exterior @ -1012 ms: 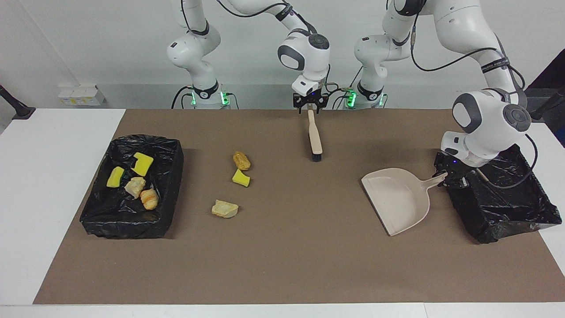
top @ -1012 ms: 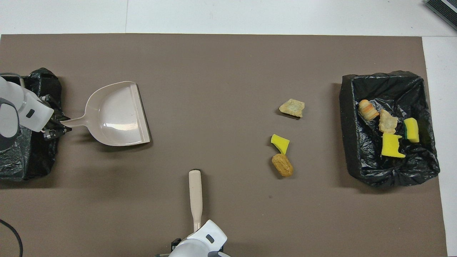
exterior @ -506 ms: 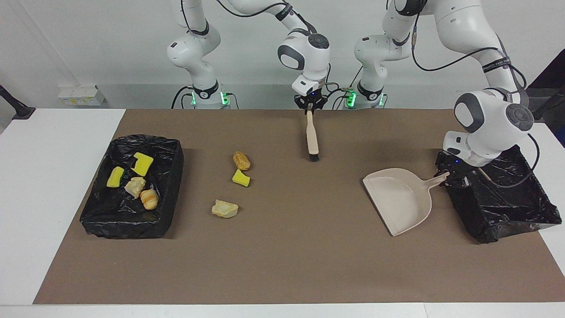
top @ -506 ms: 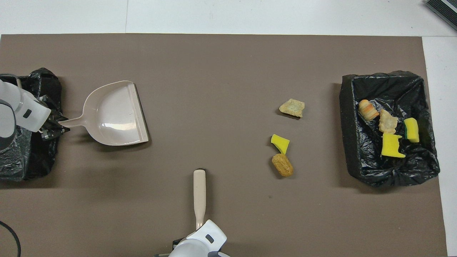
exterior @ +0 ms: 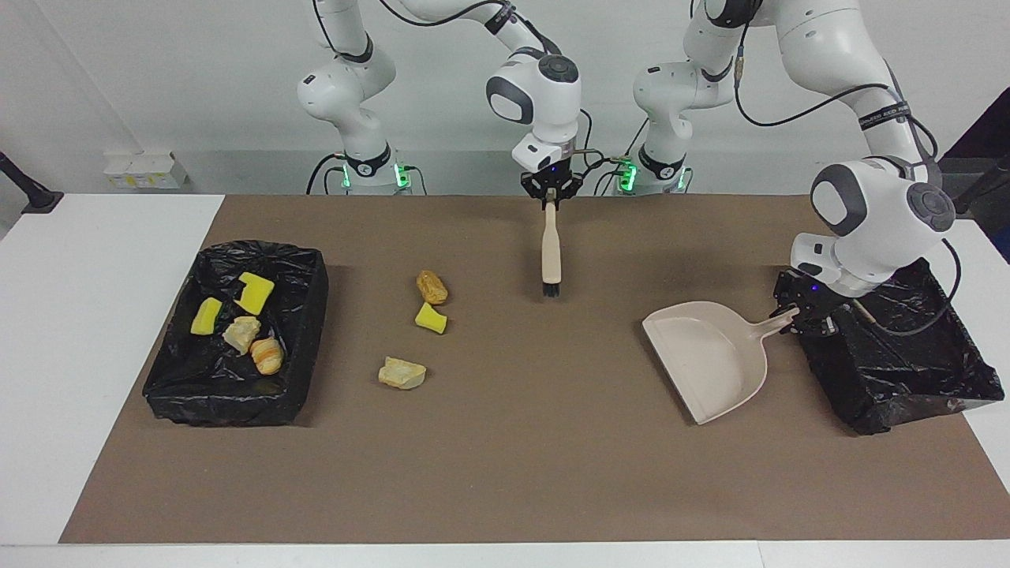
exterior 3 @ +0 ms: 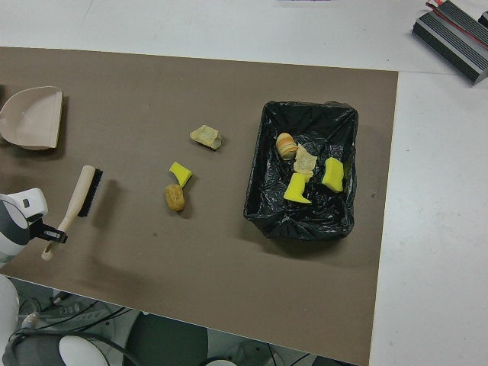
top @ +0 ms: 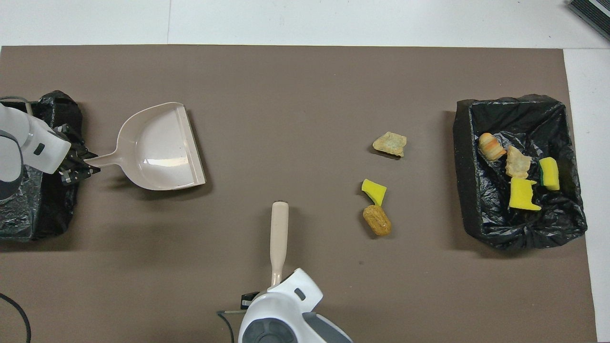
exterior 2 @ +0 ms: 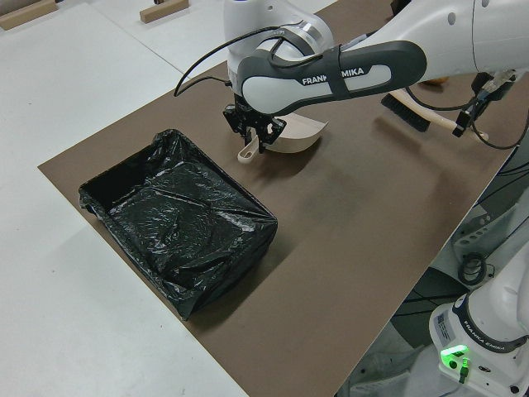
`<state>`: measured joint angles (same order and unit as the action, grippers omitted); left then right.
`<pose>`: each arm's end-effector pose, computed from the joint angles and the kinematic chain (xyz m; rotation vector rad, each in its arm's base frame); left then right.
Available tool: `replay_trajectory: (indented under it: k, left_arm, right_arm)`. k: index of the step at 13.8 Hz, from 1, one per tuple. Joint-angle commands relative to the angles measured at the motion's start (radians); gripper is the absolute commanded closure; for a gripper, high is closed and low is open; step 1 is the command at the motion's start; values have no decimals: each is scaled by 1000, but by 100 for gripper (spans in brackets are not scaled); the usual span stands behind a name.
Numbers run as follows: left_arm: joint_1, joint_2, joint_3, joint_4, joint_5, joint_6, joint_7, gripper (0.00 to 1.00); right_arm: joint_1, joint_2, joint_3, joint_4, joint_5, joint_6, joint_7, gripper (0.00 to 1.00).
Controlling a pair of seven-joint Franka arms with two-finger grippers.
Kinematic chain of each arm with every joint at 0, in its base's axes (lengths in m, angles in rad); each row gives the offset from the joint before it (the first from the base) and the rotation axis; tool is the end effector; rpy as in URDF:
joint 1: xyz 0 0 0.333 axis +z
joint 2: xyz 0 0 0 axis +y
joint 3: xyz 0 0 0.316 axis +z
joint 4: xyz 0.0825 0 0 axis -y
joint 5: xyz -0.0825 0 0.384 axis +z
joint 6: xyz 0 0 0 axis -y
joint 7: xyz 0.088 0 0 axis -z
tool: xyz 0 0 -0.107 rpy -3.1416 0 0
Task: Sweep and dump trash in bin
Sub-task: 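Move the brush toward the crumbs while the left gripper brings the dustpan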
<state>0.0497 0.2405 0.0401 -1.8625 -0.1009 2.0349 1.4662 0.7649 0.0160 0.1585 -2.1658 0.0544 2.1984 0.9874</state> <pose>0.6070 0.0478 0.3841 2.3914 -1.8733 0.0111 0.3238 0.4311 0.3895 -3.0970 0.1482 0.0443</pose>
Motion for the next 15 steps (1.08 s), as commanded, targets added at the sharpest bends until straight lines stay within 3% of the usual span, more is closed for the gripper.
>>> replay_trajectory:
  k: [1,7,9,13,15]
  left_arm:
    - [-66,-15,-2,5,-13,13,-50,100]
    - [-260,-21,1,-10,35,51,-309,100]
    - [-336,-26,1,-18,111,42,-403,100]
    - [-461,-95,1,-122,181,48,-480,100]
    - [-500,-124,1,-164,202,51,-529,100]
  right_arm:
    - [-146,-105,6,-12,12,-133,-122,100]
    - [-399,-218,4,-25,8,-291,-317,100]
    - [-479,-251,4,-41,8,-350,-439,100]
    - [-604,-323,4,-161,8,-370,-643,100]
    - [-608,-379,4,-256,8,-347,-662,100]
